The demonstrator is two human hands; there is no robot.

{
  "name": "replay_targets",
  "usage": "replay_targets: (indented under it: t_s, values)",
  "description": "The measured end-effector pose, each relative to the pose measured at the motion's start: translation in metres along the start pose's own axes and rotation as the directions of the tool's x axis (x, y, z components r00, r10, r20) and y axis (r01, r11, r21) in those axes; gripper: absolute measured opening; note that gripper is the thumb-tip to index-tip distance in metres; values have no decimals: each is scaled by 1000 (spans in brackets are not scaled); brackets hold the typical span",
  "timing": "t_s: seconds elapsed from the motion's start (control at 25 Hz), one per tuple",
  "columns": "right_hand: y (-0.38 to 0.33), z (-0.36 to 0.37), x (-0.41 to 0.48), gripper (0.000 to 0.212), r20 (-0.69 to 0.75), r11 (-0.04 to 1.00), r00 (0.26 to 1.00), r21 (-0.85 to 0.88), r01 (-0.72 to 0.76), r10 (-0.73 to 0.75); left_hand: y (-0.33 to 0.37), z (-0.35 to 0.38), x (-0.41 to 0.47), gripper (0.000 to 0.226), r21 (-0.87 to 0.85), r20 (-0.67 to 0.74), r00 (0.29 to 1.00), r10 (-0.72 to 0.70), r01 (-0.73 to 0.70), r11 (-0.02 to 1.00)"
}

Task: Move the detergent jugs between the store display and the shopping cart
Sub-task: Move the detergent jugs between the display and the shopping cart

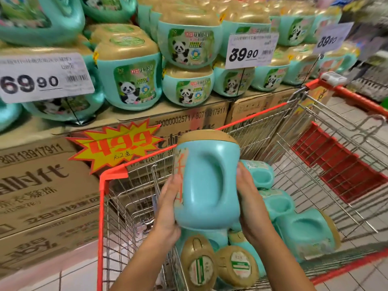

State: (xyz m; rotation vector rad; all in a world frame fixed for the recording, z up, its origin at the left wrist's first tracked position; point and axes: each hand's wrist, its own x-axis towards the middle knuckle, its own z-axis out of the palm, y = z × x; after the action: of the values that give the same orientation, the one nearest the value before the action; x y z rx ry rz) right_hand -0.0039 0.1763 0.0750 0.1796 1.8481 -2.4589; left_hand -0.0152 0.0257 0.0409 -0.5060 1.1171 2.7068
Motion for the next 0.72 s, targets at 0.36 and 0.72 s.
replay_targets:
  t_s: [0.36, 0.72]
  values:
    - [17, 36, 16, 16, -74, 995, 994, -74, 73, -78, 38, -32, -4, 84, 104, -204, 937, 284, -267, 958]
    - [33, 186, 34, 17, 352, 986, 930, -85, 141, -103, 143, -139, -54, 87, 253, -194, 829, 525, -474, 843]
